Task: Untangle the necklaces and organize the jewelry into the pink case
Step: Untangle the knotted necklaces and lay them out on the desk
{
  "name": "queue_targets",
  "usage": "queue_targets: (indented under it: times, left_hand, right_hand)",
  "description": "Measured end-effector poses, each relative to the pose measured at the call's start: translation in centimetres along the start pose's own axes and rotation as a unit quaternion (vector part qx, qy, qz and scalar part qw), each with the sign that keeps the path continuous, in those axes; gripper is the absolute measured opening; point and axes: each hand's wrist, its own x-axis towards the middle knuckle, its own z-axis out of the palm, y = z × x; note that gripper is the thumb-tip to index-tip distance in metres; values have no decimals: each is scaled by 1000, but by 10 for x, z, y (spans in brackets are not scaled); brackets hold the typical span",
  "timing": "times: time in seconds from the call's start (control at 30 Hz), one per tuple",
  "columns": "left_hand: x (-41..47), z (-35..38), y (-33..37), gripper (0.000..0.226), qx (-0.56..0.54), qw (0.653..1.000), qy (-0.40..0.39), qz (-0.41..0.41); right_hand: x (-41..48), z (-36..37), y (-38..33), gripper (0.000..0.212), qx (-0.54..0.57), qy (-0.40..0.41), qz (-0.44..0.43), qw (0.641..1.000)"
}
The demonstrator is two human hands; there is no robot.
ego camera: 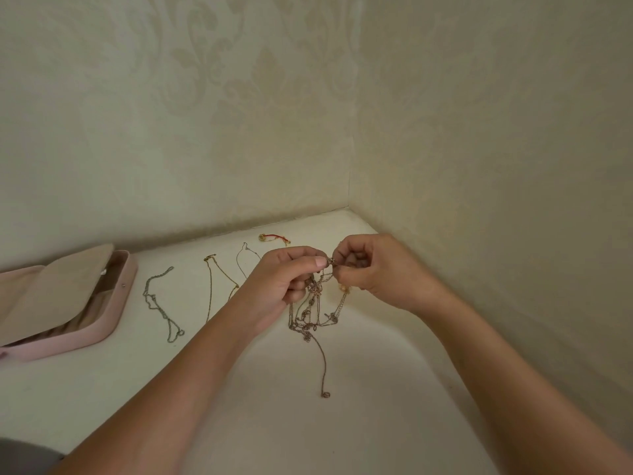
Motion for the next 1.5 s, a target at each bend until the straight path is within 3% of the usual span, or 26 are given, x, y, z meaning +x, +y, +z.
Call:
queue_targets:
  times: [0.13, 0.37, 0.43, 0.57, 0.7, 0.77, 0.87, 0.93, 1.0, 1.13, 1.3, 1.5]
  left_hand:
    - [-1, -1, 1, 5, -37, 998, -55, -18]
    - [0, -5, 1, 6, -73, 994, -84, -2]
    - [1, -8, 1, 5, -74, 994, -80, 10]
    - [2, -9, 1, 6, -73, 993, -87, 22]
    - [0, -9, 2, 8, -70, 991, -110, 17]
    - [-1, -11, 4, 7, -82, 990, -112, 13]
    - [-2, -13, 5, 8, -112, 989, -99, 1]
    - [-4, -11, 5, 7, -119, 988, -101, -4]
    - [-5, -10, 6, 11, -116, 986, -117, -12]
    - [-5, -11, 5, 39, -119, 981, -154, -14]
    - [-3, -14, 4, 40, -147, 983, -111, -4]
    - [-4, -10, 6, 29, -166, 979, -114, -27]
  right_hand:
    - [0, 1, 1, 20, -16, 37, -7, 999]
    - [2, 3, 0, 13, 68, 44, 13, 997]
    - [2, 2, -1, 12, 139, 21, 31, 990]
    - [3, -5, -1, 7, 393, -74, 70, 914]
    - [4, 3, 2, 8, 499, -130, 87, 852]
    - [3, 2, -1, 14, 466, -132, 93, 870]
    - [0, -2, -6, 20, 259, -72, 77, 960]
    - [-3, -1, -11, 15, 144, -39, 49, 988]
    - [-5, 0, -15, 8, 112, -22, 24, 993]
    - [-6, 3, -12, 8, 86, 13, -14, 996]
    - [-10, 5, -11, 25, 53, 22, -57, 997]
    - [-14, 10, -15, 27, 30, 44, -86, 995]
